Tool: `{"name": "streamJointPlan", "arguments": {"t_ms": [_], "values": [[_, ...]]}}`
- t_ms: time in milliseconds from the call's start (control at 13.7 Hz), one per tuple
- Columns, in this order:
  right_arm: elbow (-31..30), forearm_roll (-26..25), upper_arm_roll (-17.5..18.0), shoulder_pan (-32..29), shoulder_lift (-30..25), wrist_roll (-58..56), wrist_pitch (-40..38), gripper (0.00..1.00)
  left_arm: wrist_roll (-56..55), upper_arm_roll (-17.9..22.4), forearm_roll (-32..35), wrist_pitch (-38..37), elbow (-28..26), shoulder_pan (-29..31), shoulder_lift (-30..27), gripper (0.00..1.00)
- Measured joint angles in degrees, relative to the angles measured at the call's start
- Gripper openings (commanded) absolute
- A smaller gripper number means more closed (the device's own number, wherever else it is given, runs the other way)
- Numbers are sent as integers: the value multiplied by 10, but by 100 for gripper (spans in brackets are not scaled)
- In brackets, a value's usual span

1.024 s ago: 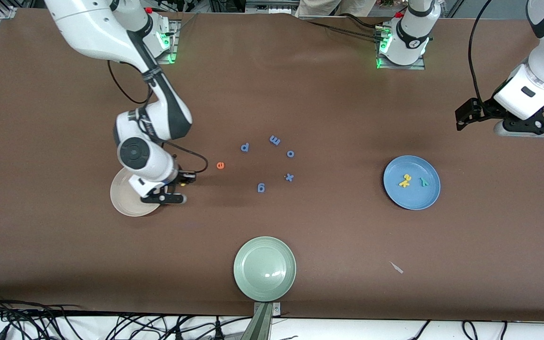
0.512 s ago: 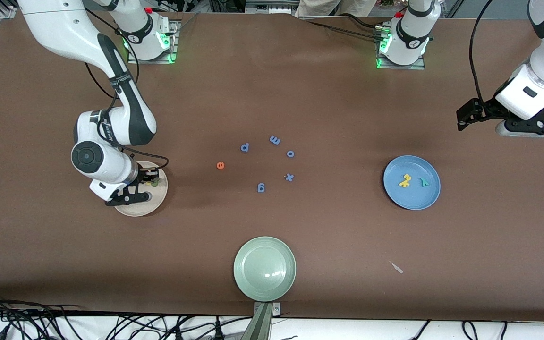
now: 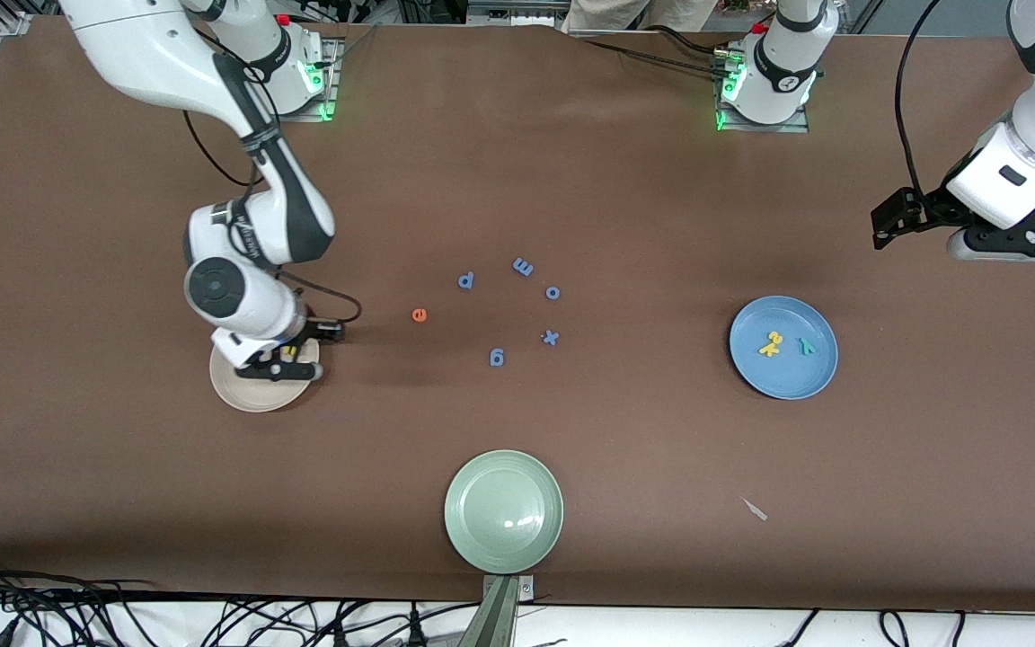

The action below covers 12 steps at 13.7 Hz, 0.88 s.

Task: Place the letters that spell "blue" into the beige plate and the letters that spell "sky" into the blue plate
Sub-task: 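Reach the right gripper to the orange e and grasp it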

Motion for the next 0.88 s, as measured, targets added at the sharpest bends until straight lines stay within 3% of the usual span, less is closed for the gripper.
{"name": "streamJointPlan", "arguments": {"t_ms": [146, 439, 878], "values": [[6, 0, 21, 24, 10, 86, 13, 63, 0, 0, 0, 0, 0, 0, 0, 100], [11, 0, 25, 78, 41, 192, 64, 63, 0, 0, 0, -1, 0, 0, 0, 100], [5, 0, 34, 98, 55, 231, 87, 63, 0, 0, 0, -1, 0, 0, 0, 100]]}}
